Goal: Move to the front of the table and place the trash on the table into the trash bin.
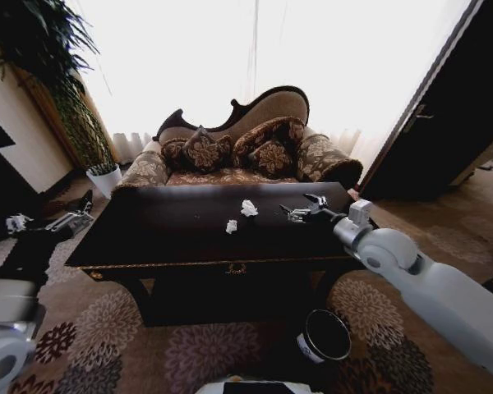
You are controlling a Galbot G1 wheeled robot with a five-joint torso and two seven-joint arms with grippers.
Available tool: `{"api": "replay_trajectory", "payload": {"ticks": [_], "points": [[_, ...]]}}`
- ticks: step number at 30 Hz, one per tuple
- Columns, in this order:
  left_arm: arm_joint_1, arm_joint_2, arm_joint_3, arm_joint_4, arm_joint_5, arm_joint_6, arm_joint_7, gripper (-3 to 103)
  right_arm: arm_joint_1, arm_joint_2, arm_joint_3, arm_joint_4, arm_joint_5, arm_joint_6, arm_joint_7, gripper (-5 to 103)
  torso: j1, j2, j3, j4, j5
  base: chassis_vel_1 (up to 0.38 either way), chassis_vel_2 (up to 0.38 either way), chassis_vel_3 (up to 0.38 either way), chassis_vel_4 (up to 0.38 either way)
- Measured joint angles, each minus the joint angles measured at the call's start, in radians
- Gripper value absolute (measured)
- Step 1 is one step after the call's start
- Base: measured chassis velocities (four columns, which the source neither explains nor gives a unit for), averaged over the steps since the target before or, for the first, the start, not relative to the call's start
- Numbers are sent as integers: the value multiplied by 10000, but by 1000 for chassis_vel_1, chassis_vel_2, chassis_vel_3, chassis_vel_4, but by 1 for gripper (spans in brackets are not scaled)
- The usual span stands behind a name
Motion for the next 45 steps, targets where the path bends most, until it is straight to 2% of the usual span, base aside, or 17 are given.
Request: {"api": "replay_trajectory", "payload": {"ticks": [3, 5, 9, 15, 20, 35, 45], "points": [[-42, -20, 56, 1, 60, 3, 1, 100, 658, 246, -611, -206, 366, -407, 8, 100, 1, 0, 0, 0, 2, 0, 0, 0, 0], [-76, -22, 66, 10, 119, 3, 6, 100, 1438, 543, -1374, -493, 838, -928, -40, 100, 0, 0, 0, 0, 2, 0, 0, 0, 0], [-94, -30, 44, 76, 126, 1, 12, 100, 2459, 1025, -2229, -1007, 970, -1359, -322, 100, 0, 0, -1, -1, 1, 0, 0, 0, 0], [-110, -165, 139, 91, 184, -1, 17, 100, 3882, 1956, -3479, -1834, 699, -1356, -562, 100, 1, 0, 0, 2, 2, 0, 0, 0, 0], [-110, -166, 74, 113, 185, -8, 17, 100, 4403, 2478, -4153, -2403, 403, -1274, -738, 100, 0, 0, 0, 2, 2, 0, 0, 0, 0], [-183, -142, -6, 222, 130, -30, 17, 100, 4765, 2986, -4963, -3690, -318, -1435, -1015, 100, -1, 0, -1, 0, 3, 0, 0, 0, 0], [-299, -128, 95, 307, 133, -33, 14, 100, 4748, 2952, -4969, -4153, -696, -1493, -1294, 100, -1, 0, -2, 0, 3, 0, 0, 0, 0]]}}
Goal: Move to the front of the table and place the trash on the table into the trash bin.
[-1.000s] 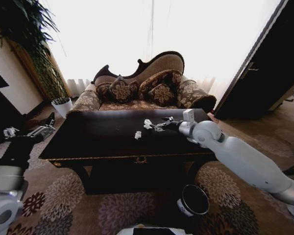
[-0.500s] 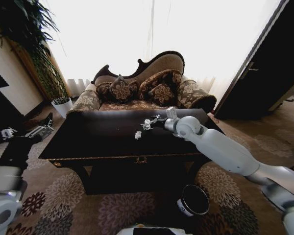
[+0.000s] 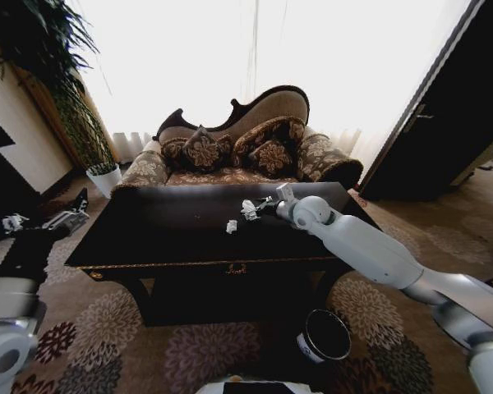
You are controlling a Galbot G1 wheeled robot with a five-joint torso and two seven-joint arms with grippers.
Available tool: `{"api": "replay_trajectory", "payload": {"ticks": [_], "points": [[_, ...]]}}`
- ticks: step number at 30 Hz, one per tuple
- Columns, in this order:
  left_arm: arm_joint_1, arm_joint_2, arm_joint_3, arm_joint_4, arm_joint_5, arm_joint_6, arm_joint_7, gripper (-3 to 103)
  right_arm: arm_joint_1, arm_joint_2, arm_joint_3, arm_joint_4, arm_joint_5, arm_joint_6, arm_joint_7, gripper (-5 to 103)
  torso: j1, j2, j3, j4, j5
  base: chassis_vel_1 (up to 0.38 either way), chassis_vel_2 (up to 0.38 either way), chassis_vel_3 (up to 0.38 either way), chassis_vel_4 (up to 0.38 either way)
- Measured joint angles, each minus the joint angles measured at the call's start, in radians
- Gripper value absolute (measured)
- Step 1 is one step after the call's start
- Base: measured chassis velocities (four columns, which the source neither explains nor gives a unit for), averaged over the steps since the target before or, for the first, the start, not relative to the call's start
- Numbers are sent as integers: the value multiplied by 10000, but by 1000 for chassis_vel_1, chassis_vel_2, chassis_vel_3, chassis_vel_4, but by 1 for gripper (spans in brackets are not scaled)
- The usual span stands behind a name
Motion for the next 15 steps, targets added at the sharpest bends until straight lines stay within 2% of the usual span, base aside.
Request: {"api": "replay_trajectory", "payload": {"ticks": [11, 13, 14, 15], "points": [[-18, 3, 58, 42, 37, 0, -3, 100, -185, 96, 60, -178, -324, 75, -237, 101, 0, 0, 0, 1, -1, 0, 0, 0, 0], [-5, 8, 21, 42, 37, 0, -3, 100, -215, 118, 60, -257, -459, 146, -337, 91, 0, 0, 0, 1, 0, 0, 0, 0, 0], [-5, 8, 21, 42, 37, 0, -3, 100, -215, 118, 60, -257, -459, 146, -337, 91, 0, 0, 0, 1, 0, 0, 0, 0, 0], [-1, 9, 14, 42, 36, -1, -3, 100, -225, 123, 60, -273, -492, 162, -361, 86, 0, 0, 0, 0, 0, 0, 0, 0, 0]]}}
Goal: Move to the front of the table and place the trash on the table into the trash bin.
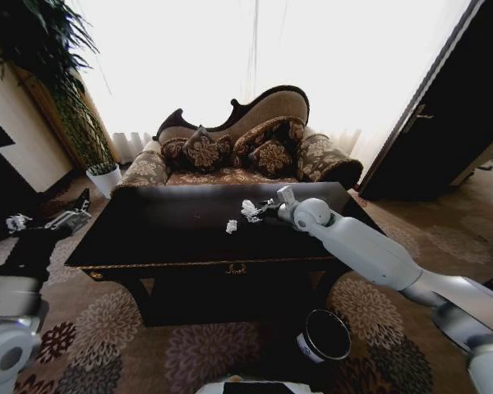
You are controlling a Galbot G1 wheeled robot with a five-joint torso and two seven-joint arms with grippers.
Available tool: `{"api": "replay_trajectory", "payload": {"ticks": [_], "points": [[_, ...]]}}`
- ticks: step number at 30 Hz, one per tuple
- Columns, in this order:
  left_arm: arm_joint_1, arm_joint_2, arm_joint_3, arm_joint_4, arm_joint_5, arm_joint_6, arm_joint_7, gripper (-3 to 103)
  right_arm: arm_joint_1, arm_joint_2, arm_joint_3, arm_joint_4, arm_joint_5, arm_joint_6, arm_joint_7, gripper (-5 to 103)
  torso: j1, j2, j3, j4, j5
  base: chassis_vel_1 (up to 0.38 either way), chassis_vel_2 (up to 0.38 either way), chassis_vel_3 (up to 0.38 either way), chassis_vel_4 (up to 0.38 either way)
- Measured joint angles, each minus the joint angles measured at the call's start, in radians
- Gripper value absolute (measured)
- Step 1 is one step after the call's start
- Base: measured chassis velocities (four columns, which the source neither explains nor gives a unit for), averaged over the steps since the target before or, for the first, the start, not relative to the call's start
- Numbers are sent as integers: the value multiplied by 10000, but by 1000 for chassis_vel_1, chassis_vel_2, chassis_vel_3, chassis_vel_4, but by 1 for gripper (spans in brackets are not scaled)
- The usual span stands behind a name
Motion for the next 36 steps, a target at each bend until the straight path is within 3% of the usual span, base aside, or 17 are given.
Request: {"api": "replay_trajectory", "payload": {"ticks": [4, 12, 14, 17, 19, 22, 28, 36], "points": [[6, 0, -7, 0, -2, 0, 0, 100, -33, 3, 0, -59, -133, 23, -119, 75, 0, 1, 0, 0, 0, 0, 0, 0, 0], [27, -8, -33, -33, -9, 0, 0, 100, -81, -110, 61, 35, -220, 56, -231, 37, 0, 2, 0, 0, 0, 0, 0, 0, 0], [28, -8, -37, -38, -12, 0, 0, 100, -81, -127, 67, 62, -216, 56, -233, 37, -1, 3, 0, 0, 0, 0, 0, 0, 0], [41, -10, -42, -73, -36, 0, 0, 100, -85, -193, 83, 158, -200, 58, -250, 21, 0, 2, 0, 0, 0, 0, 0, 0, 0], [44, -10, -47, -85, -68, 0, -1, 100, -90, -209, 90, 180, -198, 59, -252, 21, 0, 2, 0, 0, 0, 0, 0, 0, 0], [72, -10, -91, -110, -117, 0, -4, 100, -136, -273, 151, 277, -187, 71, -258, 8, 0, 3, 0, 0, 0, 0, 0, 0, 0], [99, -9, -122, -126, -122, 0, -9, 100, -267, -445, 278, 621, -137, 134, -259, 5, 0, 3, 0, 0, 0, 0, 0, 0, 0], [17, 46, -87, -39, -148, 0, -14, 100, -646, -941, 884, 1421, 168, 311, -240, 8, 0, 2, 0, 0, 0, 0, 0, 0, 0]]}}
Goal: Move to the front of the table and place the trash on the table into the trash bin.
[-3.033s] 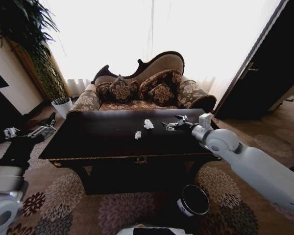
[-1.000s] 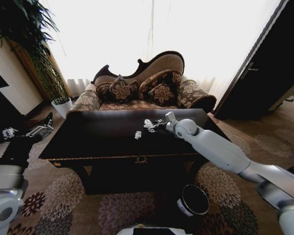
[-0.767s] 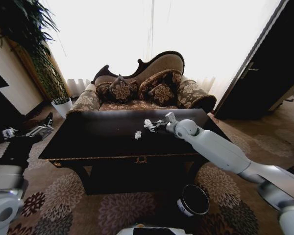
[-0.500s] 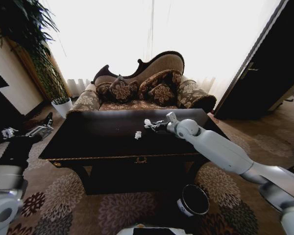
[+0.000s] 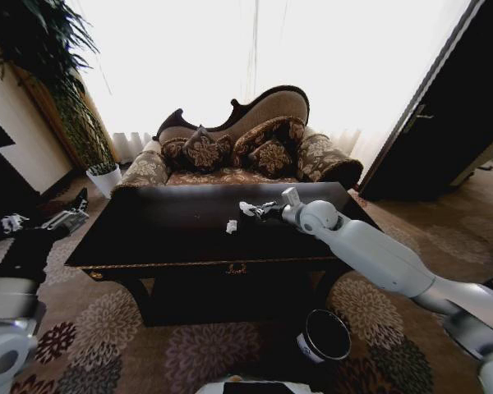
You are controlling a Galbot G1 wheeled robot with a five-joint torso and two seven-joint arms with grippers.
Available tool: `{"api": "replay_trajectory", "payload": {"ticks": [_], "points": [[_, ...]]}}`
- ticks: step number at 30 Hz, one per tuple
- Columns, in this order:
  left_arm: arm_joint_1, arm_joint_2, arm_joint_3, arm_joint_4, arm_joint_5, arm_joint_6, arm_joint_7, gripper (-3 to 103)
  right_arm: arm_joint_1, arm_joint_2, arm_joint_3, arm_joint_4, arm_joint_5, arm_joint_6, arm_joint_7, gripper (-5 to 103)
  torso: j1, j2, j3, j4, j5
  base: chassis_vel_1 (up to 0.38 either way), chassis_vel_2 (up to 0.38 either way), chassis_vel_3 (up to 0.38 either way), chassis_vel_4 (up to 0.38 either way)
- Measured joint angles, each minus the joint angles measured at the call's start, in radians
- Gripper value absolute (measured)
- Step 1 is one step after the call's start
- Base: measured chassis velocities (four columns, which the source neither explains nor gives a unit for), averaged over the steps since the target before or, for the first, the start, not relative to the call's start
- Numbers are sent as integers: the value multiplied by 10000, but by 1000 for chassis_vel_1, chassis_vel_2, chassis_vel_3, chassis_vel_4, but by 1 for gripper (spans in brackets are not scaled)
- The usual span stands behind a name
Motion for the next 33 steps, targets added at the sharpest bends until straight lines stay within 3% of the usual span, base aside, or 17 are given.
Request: {"api": "replay_trajectory", "payload": {"ticks": [10, 13, 14, 16, 18, 21, 22, 25, 29, 33], "points": [[-250, -71, 503, 100, 155, 0, -7, 100, -1904, -1378, 1945, 1223, 203, 141, -74, 2, 0, 0, 0, 3, 2, 0, 0, 0, 0], [-465, -7, 738, 220, 160, 0, -8, 100, -4053, -2132, 4390, 1880, 124, 361, -287, 0, 0, 0, -1, -2, 2, 0, 0, 0, 0], [-465, -7, 738, 220, 160, 0, -8, 100, -4053, -2132, 4390, 1880, 124, 361, -287, 0, 0, 0, -1, -2, 2, 0, 0, 0, 0], [-598, -35, 999, 259, 206, 0, -4, 100, -5783, -2439, 6021, 2478, 15, 648, -385, 0, -1, 1, -1, -3, 1, 0, 0, 0, 0], [-644, -53, 1092, 265, 231, 0, -12, 100, -6290, -2470, 6481, 2653, 15, 700, -385, 0, -2, 0, -1, -1, 4, 0, 0, 0, 0], [-813, -103, 1460, 291, 341, 0, -3, 100, -8243, -2476, 8693, 3472, 67, 823, -388, 0, -1, 0, -1, -1, -3, 0, 0, 0, 0], [-813, -103, 1460, 291, 341, 0, -3, 100, -8243, -2476, 8693, 3472, 67, 823, -388, 0, -1, 0, -1, -1, -3, 0, 0, 0, 0], [-878, -144, 1594, 314, 379, 2, 8, 100, -9624, -2226, 10196, 4114, 109, 853, -402, 0, -2, 0, -2, -5, -1, 0, 0, 0, 0], [-792, -267, 1357, 256, 360, -12, 8, 100, -10316, -1825, 10833, 4539, 121, 884, -355, 0, -1, 0, -1, 7, 0, 0, 0, 0, 0], [-842, -321, 1392, 260, 361, -20, 8, 100, -11374, -1407, 11792, 4929, -119, 984, -354, 0, -1, -1, 0, 4, 0, 0, 0, 0, 0]]}}
